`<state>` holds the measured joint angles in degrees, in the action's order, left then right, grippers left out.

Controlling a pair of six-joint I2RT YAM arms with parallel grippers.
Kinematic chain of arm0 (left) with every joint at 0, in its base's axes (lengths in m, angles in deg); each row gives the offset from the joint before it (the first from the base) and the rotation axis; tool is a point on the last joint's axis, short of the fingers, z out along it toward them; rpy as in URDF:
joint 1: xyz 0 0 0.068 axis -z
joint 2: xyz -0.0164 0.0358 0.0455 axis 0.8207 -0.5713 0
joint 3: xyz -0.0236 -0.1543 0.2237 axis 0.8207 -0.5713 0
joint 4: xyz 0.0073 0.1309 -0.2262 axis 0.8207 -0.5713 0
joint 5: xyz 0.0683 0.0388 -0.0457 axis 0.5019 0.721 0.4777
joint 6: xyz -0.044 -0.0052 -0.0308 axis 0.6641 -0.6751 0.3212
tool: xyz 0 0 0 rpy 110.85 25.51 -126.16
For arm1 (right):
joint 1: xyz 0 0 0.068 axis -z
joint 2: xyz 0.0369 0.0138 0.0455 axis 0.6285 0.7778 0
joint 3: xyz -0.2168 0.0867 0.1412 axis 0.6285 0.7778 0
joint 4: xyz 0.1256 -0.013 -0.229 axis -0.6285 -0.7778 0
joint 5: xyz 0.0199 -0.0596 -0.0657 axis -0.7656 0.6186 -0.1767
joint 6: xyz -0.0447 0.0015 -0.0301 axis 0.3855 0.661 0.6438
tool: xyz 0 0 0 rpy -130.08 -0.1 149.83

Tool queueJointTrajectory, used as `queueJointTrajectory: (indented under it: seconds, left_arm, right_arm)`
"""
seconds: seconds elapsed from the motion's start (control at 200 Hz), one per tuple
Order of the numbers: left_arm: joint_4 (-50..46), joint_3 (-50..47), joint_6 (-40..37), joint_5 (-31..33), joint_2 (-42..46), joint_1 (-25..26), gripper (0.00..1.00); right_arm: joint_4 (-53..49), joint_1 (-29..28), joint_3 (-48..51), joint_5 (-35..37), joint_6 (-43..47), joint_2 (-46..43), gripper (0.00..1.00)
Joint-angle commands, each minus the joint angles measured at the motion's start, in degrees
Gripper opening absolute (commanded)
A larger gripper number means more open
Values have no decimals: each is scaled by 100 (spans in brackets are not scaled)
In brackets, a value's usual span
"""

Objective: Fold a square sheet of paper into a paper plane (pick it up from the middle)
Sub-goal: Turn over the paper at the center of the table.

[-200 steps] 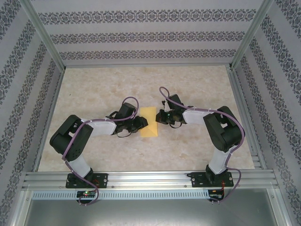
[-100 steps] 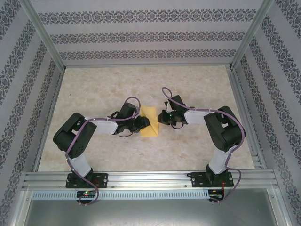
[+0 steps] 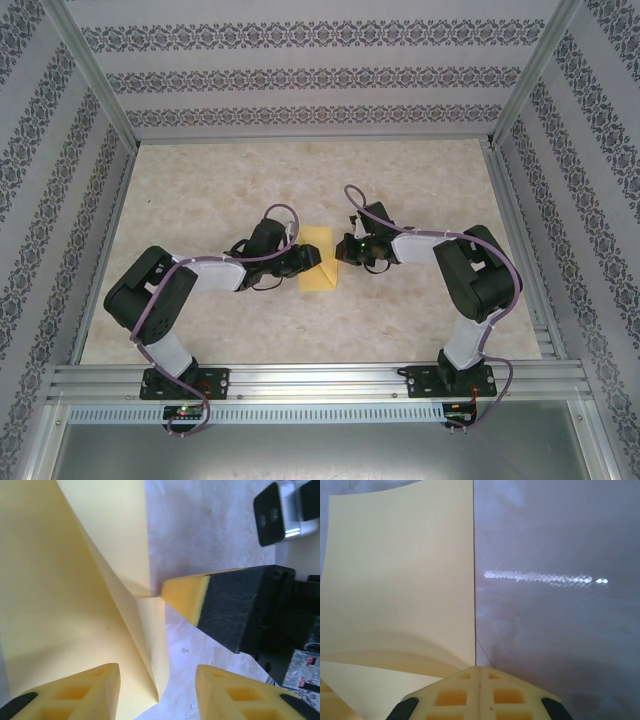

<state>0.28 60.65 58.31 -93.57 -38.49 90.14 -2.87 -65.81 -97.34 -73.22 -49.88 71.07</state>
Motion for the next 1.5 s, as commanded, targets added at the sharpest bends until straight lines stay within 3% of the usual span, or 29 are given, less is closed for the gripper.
queueJointTrajectory:
  seconds: [0.0,0.2,0.4,0.624,1.034,1.269,1.494]
  left_arm:
    - [303,36,-318,25,65,131,47]
    - [305,275,-453,-234,-261,185,48]
    - [196,515,-515,-347,-549,246,43]
    - [120,604,-585,-355,-679,281,34]
    - [-96,700,-903,-147,-720,299,13]
    - [-1142,986,-1409,341,-202,299,7]
    - [-3678,1844,-2421,1413,797,307,7]
  right_arm:
    - [135,59,-4,-45,-53,14,2]
    - [129,64,-8,-55,-54,23,2]
    - [78,68,-17,-90,-61,-23,5]
    - [215,151,140,-291,-111,-550,34]
    - [-95,490,659,293,-174,-1741,59]
    - [-586,560,839,939,-53,-2548,72]
    - [-993,617,1014,1729,122,-3418,90]
